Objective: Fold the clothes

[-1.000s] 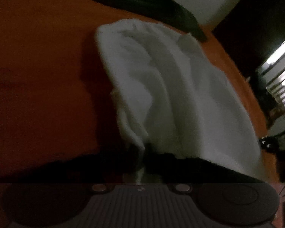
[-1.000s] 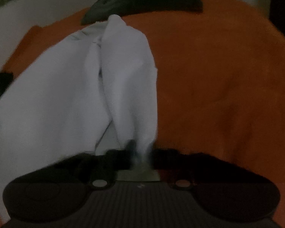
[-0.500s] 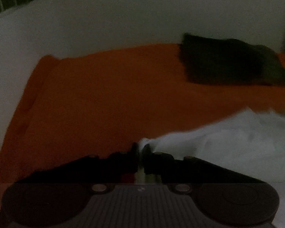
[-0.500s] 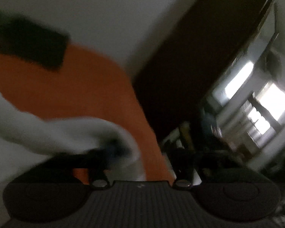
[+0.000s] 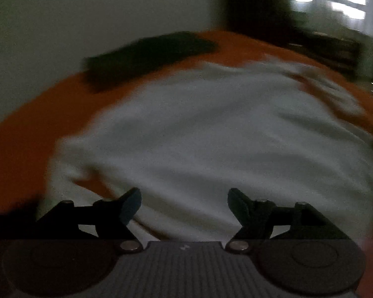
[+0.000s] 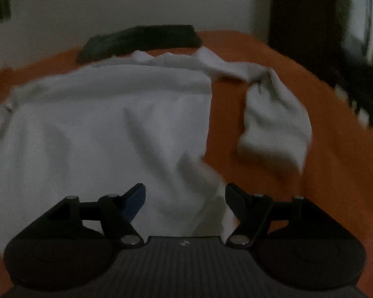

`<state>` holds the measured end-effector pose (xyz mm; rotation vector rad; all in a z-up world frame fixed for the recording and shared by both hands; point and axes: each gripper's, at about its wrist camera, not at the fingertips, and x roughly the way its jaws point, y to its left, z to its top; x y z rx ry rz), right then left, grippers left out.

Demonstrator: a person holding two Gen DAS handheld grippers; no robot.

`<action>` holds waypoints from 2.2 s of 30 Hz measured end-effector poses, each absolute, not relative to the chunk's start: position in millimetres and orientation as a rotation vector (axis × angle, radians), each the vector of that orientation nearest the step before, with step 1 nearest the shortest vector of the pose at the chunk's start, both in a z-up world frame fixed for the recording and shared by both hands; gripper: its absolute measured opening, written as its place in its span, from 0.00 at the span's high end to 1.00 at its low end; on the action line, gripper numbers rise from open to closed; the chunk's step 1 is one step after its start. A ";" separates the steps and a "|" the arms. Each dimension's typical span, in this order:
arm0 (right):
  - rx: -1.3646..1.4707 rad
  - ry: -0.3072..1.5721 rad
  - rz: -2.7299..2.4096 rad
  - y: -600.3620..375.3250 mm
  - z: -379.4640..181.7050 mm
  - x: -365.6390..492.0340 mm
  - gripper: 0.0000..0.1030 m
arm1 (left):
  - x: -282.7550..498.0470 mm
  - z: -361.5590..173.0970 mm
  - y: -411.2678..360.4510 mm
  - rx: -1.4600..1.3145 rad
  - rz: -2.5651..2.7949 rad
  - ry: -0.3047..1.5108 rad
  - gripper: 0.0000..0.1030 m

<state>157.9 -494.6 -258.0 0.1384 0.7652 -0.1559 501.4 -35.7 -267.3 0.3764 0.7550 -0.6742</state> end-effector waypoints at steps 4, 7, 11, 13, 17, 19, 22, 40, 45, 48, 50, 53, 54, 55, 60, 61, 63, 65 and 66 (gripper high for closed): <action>0.162 0.787 -0.129 -512.6 -235.5 110.8 0.30 | 434.0 -313.9 -31.4 0.356 -0.775 0.755 0.28; 0.045 0.811 -0.124 -528.4 -233.2 98.4 0.29 | 401.5 -334.0 -17.9 0.381 -0.794 0.759 0.28; -0.119 0.811 -0.049 -533.4 -260.2 95.6 0.29 | 391.2 -350.4 2.4 0.330 -0.810 0.820 0.26; -0.170 0.787 -0.039 -530.7 -283.6 97.1 0.45 | 378.4 -361.6 2.0 0.375 -0.813 0.764 0.26; -0.154 0.657 0.006 -529.4 -307.1 107.1 0.52 | 361.6 -374.8 -5.5 0.395 -0.734 0.691 0.16; -0.121 0.619 0.001 -532.0 -313.1 121.8 0.52 | 368.2 -373.4 -17.4 0.325 -0.649 0.680 0.15; -0.070 0.545 0.011 -536.4 -310.0 140.3 0.55 | 381.0 -373.3 -35.7 0.216 -0.511 0.668 0.15; 0.019 0.288 -0.226 -523.8 -246.4 27.9 0.94 | 300.1 -266.1 -65.0 0.337 0.134 0.846 0.96; 0.112 0.516 -0.216 -537.0 -288.3 23.0 0.93 | 282.4 -286.3 -49.5 0.268 0.143 1.020 0.96; 0.137 0.582 -0.185 -545.6 -308.3 27.6 0.90 | 282.1 -296.9 -61.7 0.409 0.083 1.089 0.93; 0.163 0.586 -0.176 -552.1 -311.3 29.6 0.86 | 285.3 -292.2 -66.5 0.405 0.089 1.109 0.84; 0.145 0.569 -0.196 -547.7 -312.1 28.1 0.75 | 282.7 -276.7 -79.4 0.331 0.123 1.040 0.38; 0.135 0.571 -0.200 -545.8 -313.5 28.8 0.74 | 284.5 -273.8 -81.4 0.271 0.142 1.025 0.28; 0.119 0.574 -0.206 -542.6 -314.7 29.2 0.72 | 284.5 -276.9 -84.4 0.240 0.132 1.020 0.26; -0.011 0.597 -0.245 -526.4 -320.8 36.9 0.49 | 276.5 -305.6 -107.0 0.291 0.127 0.930 0.12; -0.036 0.594 -0.271 -523.4 -321.6 37.4 0.37 | 272.1 -312.6 -108.4 0.310 0.132 0.904 0.12; -0.066 0.598 -0.338 -521.6 -324.3 39.9 0.15 | 259.7 -322.9 -105.4 0.306 0.127 0.861 0.10; -0.029 0.608 -0.355 -529.7 -326.2 41.0 0.08 | 249.6 -332.3 -94.2 0.249 0.132 0.866 0.10; 0.010 0.610 -0.345 -536.3 -326.5 40.1 0.06 | 243.6 -338.2 -85.2 0.210 0.151 0.872 0.10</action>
